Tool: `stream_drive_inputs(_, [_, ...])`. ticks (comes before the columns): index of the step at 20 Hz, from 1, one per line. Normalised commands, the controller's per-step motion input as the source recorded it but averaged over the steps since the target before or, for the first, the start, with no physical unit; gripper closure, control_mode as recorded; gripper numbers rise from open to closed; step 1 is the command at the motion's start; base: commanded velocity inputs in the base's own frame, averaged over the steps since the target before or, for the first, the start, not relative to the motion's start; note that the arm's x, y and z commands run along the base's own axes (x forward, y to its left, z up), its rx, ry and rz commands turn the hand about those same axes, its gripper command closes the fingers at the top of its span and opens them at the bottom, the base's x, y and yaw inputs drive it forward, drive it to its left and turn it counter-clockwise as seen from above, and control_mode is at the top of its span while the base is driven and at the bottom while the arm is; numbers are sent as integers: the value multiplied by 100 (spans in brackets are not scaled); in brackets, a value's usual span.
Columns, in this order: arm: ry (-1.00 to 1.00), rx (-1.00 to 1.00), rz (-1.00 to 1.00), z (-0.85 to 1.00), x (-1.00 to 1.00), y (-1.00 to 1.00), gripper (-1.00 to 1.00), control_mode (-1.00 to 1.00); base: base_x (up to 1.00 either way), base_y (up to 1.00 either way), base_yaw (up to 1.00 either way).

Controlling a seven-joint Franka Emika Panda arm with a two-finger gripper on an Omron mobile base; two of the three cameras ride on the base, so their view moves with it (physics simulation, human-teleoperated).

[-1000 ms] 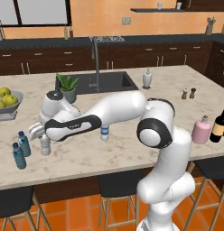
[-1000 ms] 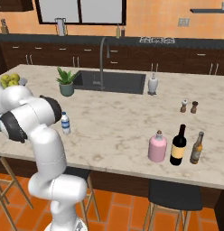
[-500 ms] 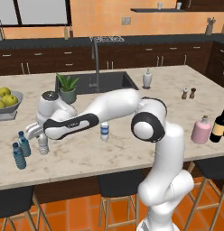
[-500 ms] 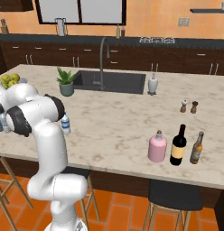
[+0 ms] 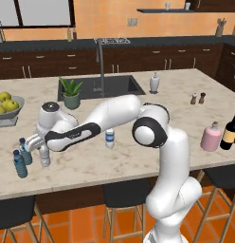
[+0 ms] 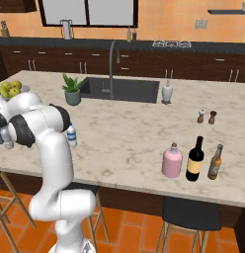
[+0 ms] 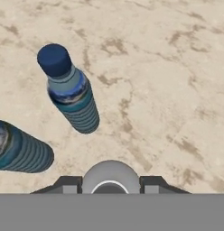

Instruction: Move the plastic bottles in the middle to the plastics group, and the glass bottles in the middle to the glass group.

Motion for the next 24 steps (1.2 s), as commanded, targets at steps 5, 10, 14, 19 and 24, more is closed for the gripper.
stream_drive_inputs(5, [0,0,0,-10,21,10,100,-100,0,0,0])
stream_drive_inputs(10, [0,0,0,0,45,11,100,-100,0,0,0])
stream_drive_inputs(14, [0,0,0,0,29,10,100,-100,0,0,0])
stream_drive_inputs(19, [0,0,0,-15,6,11,100,-100,0,0,0])
stream_drive_inputs(24, [0,0,0,-16,0,7,100,-100,0,0,0])
